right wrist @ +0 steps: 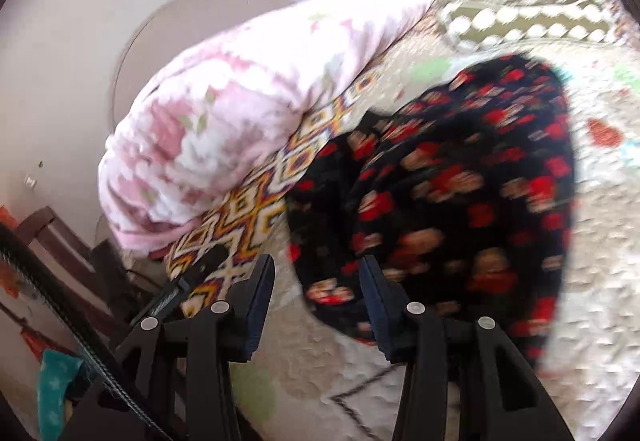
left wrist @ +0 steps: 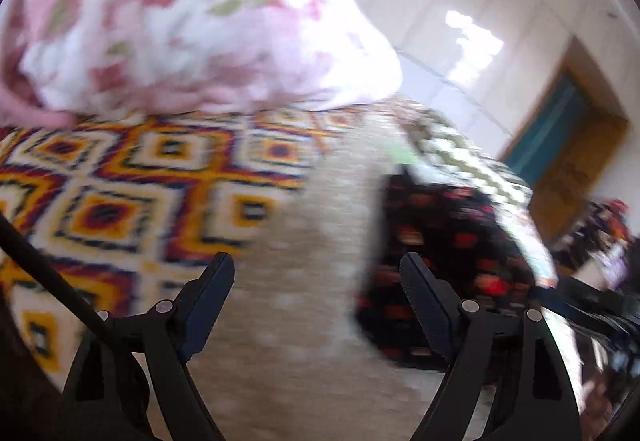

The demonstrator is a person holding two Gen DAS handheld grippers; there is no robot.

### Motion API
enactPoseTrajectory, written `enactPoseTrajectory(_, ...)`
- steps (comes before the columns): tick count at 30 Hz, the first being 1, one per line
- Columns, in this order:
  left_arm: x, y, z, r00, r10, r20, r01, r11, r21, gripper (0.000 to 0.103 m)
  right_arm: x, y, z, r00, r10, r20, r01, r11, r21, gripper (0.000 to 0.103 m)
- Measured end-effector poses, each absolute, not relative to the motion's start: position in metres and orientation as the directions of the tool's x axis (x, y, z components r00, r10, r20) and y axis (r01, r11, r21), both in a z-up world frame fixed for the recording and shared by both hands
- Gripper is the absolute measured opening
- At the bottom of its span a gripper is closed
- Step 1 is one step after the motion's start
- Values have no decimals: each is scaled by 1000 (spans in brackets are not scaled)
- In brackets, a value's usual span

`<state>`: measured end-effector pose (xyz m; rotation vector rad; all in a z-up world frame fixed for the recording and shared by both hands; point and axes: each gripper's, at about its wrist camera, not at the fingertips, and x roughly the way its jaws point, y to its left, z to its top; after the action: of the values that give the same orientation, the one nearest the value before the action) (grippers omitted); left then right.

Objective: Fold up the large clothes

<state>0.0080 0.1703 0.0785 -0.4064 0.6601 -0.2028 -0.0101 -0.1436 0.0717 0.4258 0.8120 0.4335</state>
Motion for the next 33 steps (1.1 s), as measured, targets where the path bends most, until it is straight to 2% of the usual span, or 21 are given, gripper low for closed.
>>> enactPoseTrajectory(6,26,108,97,730,-453,-513,231,869,-438,81,22,-154,87,627,399,-669,-145,904,403,48)
enactPoseTrajectory(7,32,102,93,710,-461,-532,236,868,-436,66,32,-154,88,617,383,-687,-136,913,385,50)
enactPoseTrajectory(8,41,93,83,669,-458,-585,231,876,-422,39,39,-156,90,608,369,-702,-131,920,370,51)
enactPoseTrajectory(9,46,88,75,638,-460,-618,227,879,-420,27,50,-155,90,596,358,-719,-127,926,356,55)
enactPoseTrajectory(10,53,84,62,596,-464,-655,215,878,-427,20,61,-152,89,578,345,-740,-123,933,340,60)
enactPoseTrajectory(15,60,93,46,574,-504,-645,211,853,-478,22,114,-115,65,493,275,-826,-95,960,263,63)
enactPoseTrajectory(18,55,96,43,591,-502,-632,235,856,-461,29,136,-88,41,446,133,-885,-90,991,103,64)
enactPoseTrajectory(20,52,100,45,595,-511,-621,244,851,-466,29,135,-82,34,467,81,-880,-96,995,41,50)
enactPoseTrajectory(22,51,107,50,596,-529,-604,249,837,-488,29,126,-89,37,491,118,-863,-100,992,79,21)
enactPoseTrajectory(24,47,116,57,598,-561,-572,254,810,-529,30,115,-105,46,516,156,-842,-82,988,132,11)
enactPoseTrajectory(29,47,132,66,642,-545,-540,214,803,-556,41,93,-136,82,606,253,-754,-54,959,279,10)
enactPoseTrajectory(33,60,126,51,615,-479,-627,151,851,-503,41,94,-134,104,635,350,-689,-81,917,391,10)
